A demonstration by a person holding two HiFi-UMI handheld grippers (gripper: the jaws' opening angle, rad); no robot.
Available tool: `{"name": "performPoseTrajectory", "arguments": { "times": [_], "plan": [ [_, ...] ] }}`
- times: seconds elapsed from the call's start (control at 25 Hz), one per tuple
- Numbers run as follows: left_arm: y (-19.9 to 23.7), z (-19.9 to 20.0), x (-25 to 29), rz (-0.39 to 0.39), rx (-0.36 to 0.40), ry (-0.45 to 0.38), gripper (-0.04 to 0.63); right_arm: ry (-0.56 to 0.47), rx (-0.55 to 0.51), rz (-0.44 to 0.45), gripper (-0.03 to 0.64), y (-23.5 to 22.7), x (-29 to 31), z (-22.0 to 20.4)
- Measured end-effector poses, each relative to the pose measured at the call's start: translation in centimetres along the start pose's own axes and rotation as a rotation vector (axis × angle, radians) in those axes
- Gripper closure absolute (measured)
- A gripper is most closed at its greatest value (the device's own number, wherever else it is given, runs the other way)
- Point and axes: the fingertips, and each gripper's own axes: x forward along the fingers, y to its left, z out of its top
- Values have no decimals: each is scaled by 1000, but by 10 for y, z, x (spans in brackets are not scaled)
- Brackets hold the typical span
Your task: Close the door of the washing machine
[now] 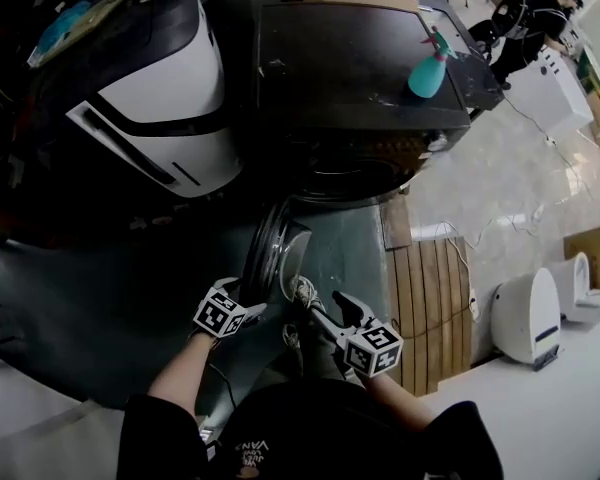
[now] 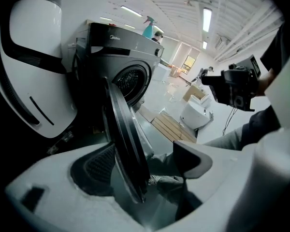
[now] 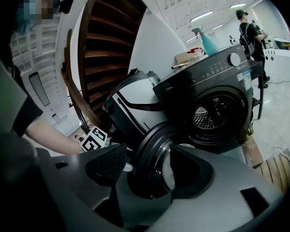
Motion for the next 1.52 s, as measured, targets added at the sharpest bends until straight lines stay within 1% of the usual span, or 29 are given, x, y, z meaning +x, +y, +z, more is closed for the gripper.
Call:
{"name": "performPoseTrajectory", "arguments": {
  "times": [0.08,0.36,0.48,0.76,0.88,1.0,1.36,1.52],
  "plan": [
    [-13,4,8,-32,26,-6,218,-18,9,-47,353,-7,-14,-9],
    [-62,27,41,-139,99,5,241,-93,82,-154,359,-26,-56,-24],
    [-85,41,57,-177,106,10,241,-119,112,-197,360,-38,-71,-25],
    [-123,79,92,-239,127,24,244,-127,125,-259,364,-81,-91,-25],
    [-134,100,108,-251,127,28,255,-112,121,-279,365,-108,-98,-23],
    [-144,123,124,-251,105,27,258,-77,127,-289,367,-132,-103,-17],
    [-156,195,172,-244,51,-4,278,2,107,-267,387,-210,-102,20],
    [-155,227,190,-228,40,-27,286,28,100,-264,399,-249,-99,35]
  ]
}}
